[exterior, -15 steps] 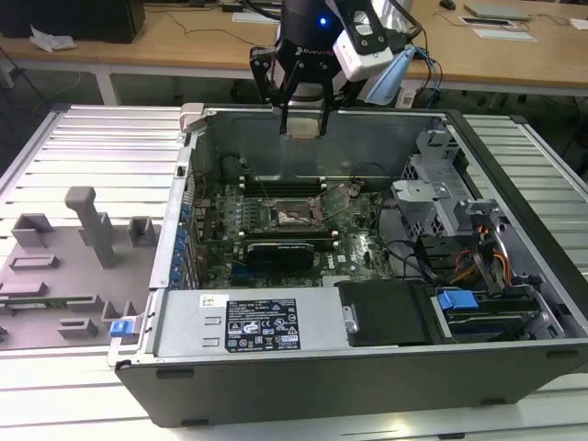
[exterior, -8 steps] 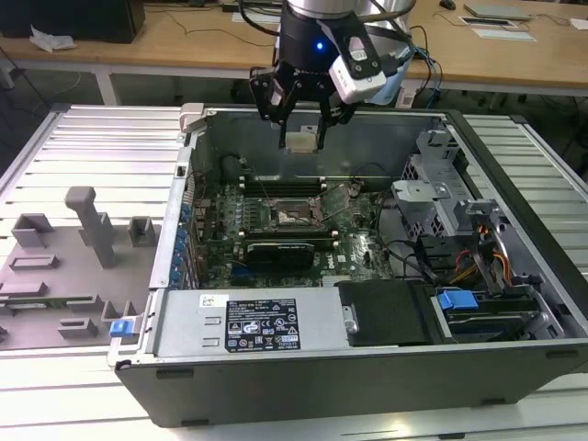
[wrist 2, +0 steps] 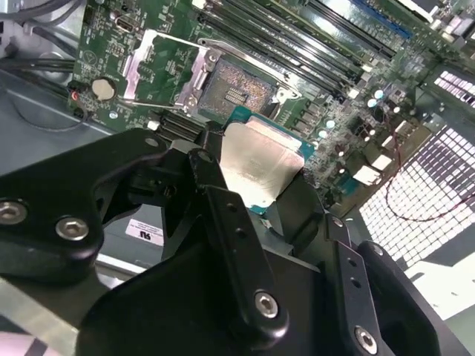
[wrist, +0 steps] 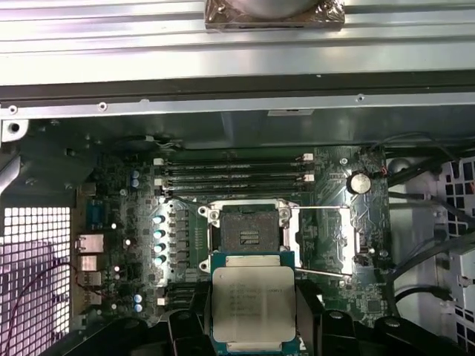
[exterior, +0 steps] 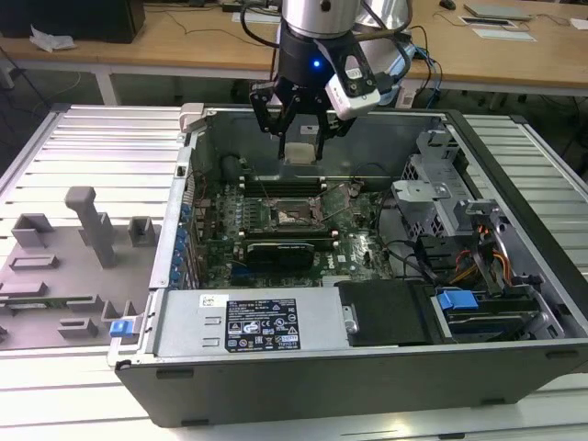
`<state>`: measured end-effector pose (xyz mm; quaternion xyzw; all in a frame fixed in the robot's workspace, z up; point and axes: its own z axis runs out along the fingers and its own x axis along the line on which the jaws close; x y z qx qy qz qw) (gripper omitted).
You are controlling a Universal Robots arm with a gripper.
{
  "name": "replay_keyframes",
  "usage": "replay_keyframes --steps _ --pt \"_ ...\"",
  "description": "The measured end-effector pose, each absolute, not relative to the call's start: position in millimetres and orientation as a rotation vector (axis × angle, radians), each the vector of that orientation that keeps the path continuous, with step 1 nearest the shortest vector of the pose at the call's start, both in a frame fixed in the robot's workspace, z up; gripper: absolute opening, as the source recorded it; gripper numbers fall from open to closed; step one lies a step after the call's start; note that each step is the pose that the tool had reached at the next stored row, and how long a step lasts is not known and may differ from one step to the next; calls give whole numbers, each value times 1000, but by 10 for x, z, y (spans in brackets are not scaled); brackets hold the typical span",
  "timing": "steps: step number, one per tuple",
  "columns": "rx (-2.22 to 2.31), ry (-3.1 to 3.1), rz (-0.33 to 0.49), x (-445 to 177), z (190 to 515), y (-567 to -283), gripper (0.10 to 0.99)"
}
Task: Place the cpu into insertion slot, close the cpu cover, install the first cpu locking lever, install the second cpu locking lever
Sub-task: 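Place the cpu into insertion slot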
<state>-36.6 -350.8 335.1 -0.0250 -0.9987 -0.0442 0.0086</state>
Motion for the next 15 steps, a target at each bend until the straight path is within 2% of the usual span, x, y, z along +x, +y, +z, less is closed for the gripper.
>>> replay_keyframes --steps 15 --pt "-588 -3080 -141 -366 3342 -3507 541"
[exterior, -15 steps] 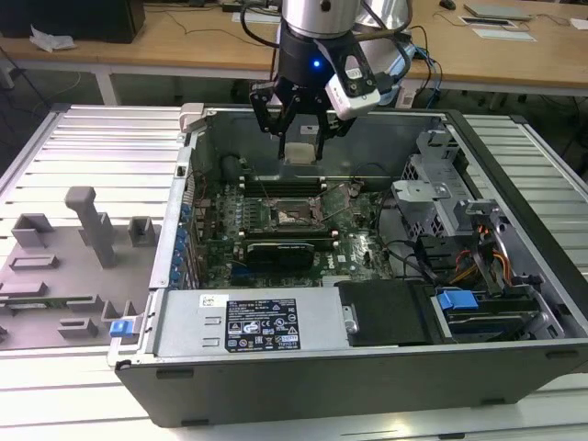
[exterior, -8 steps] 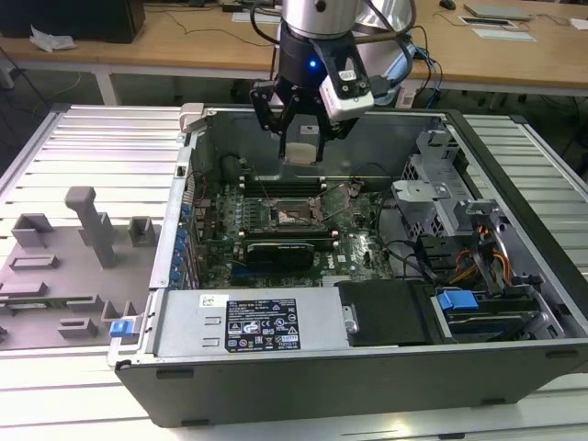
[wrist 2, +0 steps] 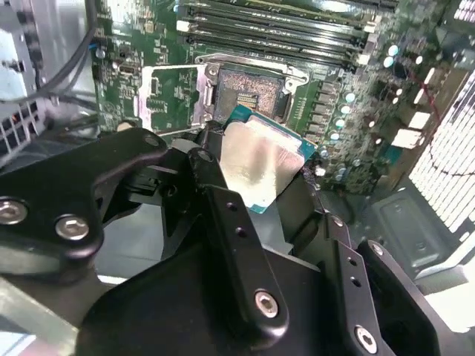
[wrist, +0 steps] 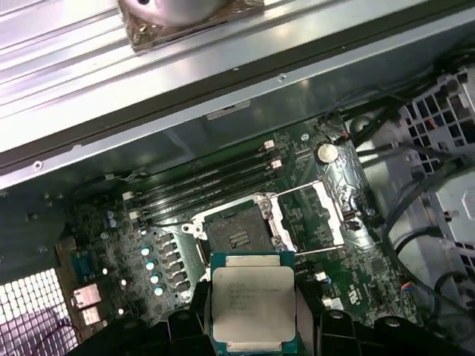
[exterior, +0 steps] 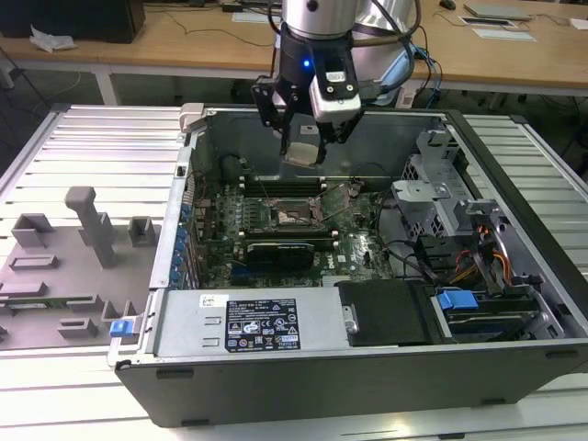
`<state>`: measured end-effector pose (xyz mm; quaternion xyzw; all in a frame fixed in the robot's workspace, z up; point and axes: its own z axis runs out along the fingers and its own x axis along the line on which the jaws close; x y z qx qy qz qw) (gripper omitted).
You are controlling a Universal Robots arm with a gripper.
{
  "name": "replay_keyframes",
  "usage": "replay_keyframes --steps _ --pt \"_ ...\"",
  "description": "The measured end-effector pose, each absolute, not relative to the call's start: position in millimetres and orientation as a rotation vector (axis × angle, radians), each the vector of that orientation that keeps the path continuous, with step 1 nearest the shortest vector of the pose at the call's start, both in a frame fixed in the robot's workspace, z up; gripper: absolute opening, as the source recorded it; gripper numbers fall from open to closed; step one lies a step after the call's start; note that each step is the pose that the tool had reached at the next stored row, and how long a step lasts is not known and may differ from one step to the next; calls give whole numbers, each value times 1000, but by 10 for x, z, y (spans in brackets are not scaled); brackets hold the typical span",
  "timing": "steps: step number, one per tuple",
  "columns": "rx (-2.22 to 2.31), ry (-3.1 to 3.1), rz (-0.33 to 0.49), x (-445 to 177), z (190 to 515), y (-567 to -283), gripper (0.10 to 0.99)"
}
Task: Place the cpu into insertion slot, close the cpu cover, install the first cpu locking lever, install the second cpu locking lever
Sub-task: 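Place the cpu into insertion slot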
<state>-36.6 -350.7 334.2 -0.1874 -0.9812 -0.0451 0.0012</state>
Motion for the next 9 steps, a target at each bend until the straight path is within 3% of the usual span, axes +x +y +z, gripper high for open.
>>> replay_keyframes --steps 9 --pt "-945 -3001 -141 -366 3332 -3507 541"
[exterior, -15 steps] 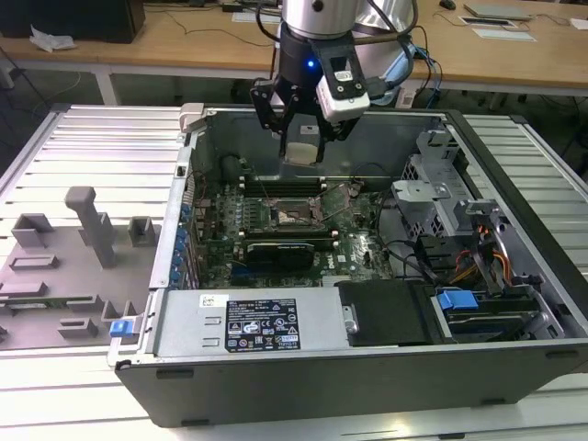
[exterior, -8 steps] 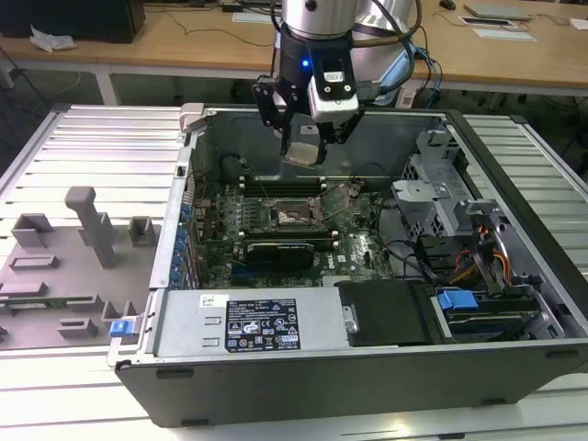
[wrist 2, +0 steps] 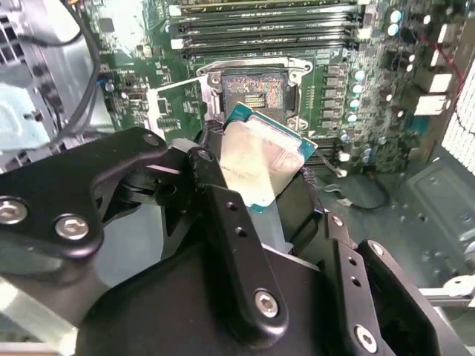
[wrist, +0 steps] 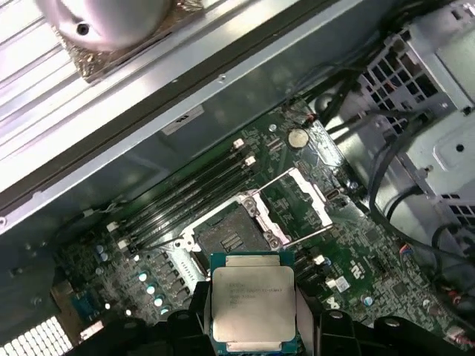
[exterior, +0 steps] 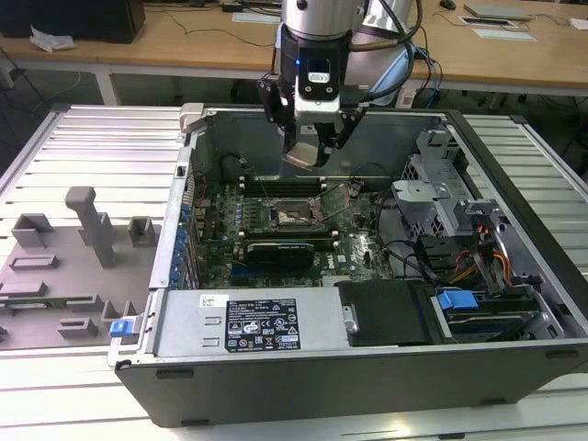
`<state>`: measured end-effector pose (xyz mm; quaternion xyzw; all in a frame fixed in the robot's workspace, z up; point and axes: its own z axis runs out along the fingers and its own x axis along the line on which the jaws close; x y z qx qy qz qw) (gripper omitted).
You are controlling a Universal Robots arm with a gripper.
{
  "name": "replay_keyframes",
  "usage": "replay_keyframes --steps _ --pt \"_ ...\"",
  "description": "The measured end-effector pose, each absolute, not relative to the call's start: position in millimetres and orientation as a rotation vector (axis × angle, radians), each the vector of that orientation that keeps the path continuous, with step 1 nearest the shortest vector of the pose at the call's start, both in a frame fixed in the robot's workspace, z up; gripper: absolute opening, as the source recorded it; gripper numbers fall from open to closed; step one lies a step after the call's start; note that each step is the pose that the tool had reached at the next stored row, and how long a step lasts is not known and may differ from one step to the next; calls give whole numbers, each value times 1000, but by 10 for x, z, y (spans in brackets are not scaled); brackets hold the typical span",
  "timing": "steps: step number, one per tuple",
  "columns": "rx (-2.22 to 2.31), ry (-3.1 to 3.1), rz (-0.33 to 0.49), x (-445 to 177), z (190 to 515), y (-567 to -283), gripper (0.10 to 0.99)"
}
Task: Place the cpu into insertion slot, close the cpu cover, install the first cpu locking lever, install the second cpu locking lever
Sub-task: 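Place the cpu into insertion slot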
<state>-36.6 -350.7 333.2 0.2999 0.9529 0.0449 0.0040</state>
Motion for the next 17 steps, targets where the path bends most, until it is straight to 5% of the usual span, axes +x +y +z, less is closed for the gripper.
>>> replay_keyframes --steps 17 --pt "1498 2729 134 -366 3295 -3507 541"
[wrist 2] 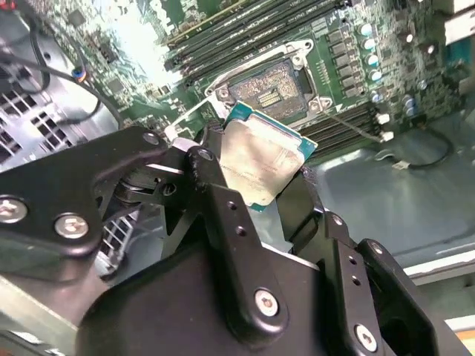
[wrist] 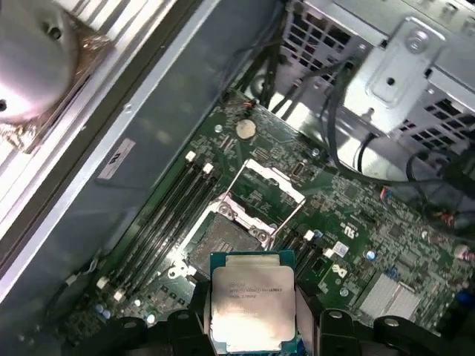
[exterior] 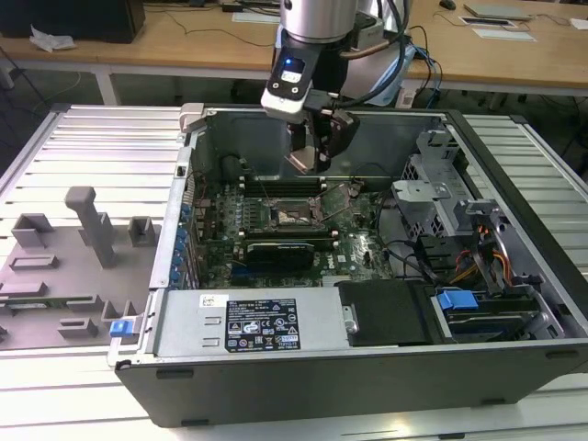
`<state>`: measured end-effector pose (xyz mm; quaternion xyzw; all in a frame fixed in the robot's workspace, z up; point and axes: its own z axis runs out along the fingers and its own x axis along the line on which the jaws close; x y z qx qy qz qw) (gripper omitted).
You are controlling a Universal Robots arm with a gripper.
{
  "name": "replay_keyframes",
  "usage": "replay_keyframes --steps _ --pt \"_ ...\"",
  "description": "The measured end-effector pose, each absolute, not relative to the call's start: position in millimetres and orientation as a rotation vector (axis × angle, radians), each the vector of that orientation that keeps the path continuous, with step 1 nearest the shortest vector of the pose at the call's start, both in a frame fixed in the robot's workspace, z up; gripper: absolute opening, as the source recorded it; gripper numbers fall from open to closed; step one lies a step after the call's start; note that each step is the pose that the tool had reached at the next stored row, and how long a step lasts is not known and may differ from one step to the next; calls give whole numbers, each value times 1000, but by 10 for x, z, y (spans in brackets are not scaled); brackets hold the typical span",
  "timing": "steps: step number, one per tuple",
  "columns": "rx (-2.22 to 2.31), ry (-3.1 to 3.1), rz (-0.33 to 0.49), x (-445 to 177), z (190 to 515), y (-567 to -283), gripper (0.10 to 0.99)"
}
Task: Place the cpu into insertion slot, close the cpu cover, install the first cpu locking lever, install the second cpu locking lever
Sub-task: 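Place the cpu into insertion slot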
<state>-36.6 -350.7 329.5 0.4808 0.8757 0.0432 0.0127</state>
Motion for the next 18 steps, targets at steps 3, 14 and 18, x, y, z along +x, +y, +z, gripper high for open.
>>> replay_keyframes --steps 3,14,18 --pt "1591 2672 133 -366 3282 -3507 541" --pt "1953 2406 125 -366 3165 -3507 541" --pt "2048 2321 122 -366 3070 -3507 541"
